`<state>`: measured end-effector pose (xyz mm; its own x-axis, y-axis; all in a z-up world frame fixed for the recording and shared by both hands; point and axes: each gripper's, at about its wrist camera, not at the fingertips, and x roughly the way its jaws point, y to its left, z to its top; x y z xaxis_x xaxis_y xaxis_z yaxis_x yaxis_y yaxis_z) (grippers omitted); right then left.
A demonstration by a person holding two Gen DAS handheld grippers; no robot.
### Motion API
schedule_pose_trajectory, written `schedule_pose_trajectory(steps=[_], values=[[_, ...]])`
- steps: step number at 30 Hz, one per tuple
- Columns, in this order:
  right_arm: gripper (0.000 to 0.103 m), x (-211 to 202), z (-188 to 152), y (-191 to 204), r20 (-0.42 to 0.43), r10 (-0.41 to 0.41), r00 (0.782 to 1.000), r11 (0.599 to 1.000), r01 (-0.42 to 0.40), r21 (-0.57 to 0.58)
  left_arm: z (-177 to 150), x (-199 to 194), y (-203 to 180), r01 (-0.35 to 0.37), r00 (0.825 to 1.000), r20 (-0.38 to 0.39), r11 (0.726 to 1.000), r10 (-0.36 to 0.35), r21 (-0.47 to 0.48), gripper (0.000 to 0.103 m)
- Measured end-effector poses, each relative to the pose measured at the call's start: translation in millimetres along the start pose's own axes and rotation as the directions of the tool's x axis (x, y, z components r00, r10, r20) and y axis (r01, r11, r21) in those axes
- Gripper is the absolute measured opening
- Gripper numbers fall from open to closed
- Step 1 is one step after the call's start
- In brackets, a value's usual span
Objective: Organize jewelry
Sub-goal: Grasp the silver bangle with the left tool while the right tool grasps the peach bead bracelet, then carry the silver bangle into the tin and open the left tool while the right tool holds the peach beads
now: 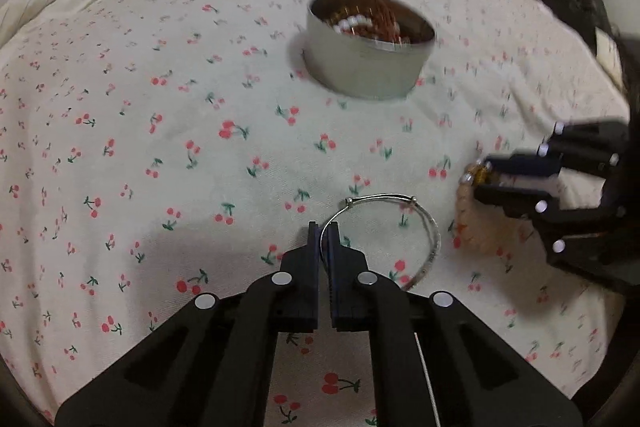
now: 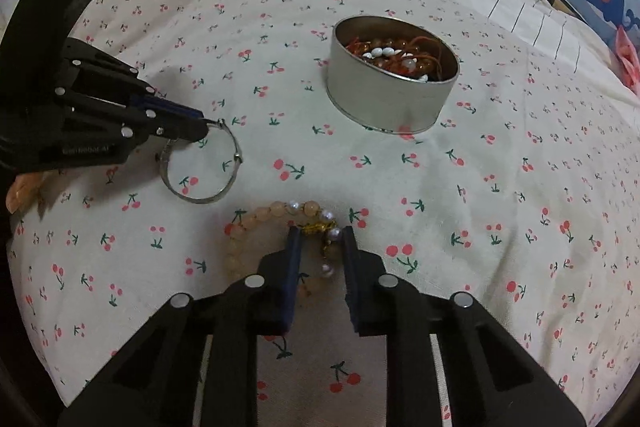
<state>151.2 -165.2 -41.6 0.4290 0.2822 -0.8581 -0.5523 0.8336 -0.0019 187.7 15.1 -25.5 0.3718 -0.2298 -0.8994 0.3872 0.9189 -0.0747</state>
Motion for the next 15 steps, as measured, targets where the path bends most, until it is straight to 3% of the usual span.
schedule_pose_trajectory(steps=[2, 3, 7, 15], values=[[0.015, -4.5, 1.5, -4.0, 0.020, 0.002, 1.000, 1.000, -0.003, 0.022, 2.7, -7.9, 7.7, 0.022, 0.999, 0.038, 0.999, -0.020, -0.042, 0.003], [0.008, -6.5, 3.2, -6.8, 0.031, 0.005, 0.999, 0.999, -0.006, 0.034, 3.1, -10.8, 13.0, 0.031, 0.998, 0.052, 0.997, -0.027, -0.070, 0.003], [0.008, -17.0, 7.0, -17.6, 0.068, 0.006, 0.998, 0.997, -0.011, 0.075, 7.0, -13.9, 22.6, 0.043, 0.996, 0.086, 0.991, -0.032, -0.129, 0.003], [0.008, -25.6, 9.5, -29.9, 0.104, -0.021, 0.994, 0.991, 0.007, 0.134, 16.6, -16.2, 29.0, 0.066, 0.990, 0.133, 0.988, -0.047, -0.142, 0.004]])
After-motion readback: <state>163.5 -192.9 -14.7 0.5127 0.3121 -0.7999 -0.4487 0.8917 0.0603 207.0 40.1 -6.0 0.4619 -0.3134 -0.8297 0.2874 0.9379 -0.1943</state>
